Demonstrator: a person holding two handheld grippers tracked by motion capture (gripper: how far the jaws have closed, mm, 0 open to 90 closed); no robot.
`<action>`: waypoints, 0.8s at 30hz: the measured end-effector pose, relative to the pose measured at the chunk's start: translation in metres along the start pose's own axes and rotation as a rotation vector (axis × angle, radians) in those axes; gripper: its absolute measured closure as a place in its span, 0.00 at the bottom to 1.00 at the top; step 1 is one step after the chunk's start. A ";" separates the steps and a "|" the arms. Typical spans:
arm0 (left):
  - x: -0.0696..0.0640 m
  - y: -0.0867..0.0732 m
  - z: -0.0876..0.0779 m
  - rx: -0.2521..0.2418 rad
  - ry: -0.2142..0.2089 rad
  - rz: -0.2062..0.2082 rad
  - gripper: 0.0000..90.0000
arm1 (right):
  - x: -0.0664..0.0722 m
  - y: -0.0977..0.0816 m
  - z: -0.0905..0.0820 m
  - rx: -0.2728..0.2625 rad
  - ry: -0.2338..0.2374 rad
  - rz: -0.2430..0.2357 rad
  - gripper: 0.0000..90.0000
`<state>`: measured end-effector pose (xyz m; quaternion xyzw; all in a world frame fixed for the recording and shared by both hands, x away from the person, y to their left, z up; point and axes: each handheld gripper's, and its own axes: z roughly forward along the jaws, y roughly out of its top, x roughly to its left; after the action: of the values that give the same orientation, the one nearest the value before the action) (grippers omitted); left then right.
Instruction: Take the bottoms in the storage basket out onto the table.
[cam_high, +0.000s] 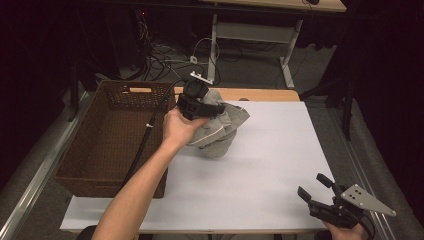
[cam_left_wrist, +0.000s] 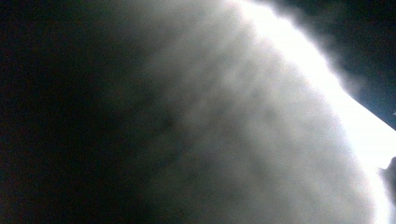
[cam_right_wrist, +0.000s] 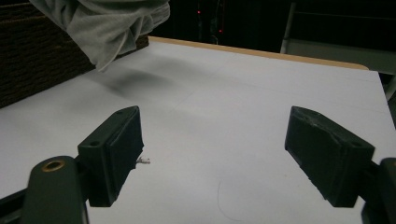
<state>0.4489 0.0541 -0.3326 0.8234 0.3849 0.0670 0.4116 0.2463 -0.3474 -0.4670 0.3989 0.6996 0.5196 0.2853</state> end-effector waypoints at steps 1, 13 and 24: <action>0.001 0.000 0.004 0.006 0.003 -0.001 0.60 | 0.000 0.000 0.000 0.000 0.000 0.000 0.22; 0.007 -0.004 0.037 0.049 0.030 -0.021 0.60 | 0.000 0.000 0.000 -0.001 0.002 0.000 0.22; 0.013 -0.010 0.062 0.074 0.079 -0.032 0.59 | 0.000 0.000 0.000 0.000 0.007 -0.006 0.23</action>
<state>0.4781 0.0281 -0.3830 0.8286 0.4160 0.0784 0.3664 0.2462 -0.3473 -0.4672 0.3950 0.7018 0.5201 0.2844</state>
